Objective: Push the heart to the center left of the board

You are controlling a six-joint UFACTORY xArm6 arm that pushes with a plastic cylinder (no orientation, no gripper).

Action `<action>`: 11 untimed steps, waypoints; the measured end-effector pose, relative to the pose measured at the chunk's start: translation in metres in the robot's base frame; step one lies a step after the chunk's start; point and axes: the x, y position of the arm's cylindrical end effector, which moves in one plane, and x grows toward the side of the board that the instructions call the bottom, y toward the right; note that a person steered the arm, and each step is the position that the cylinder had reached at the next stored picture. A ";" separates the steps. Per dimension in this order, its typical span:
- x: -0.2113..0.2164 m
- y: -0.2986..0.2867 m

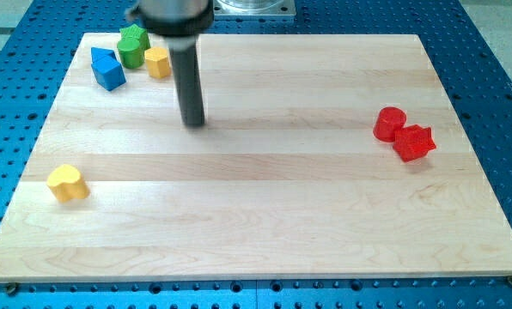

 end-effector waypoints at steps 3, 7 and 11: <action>0.177 -0.084; 0.088 -0.215; 0.039 -0.190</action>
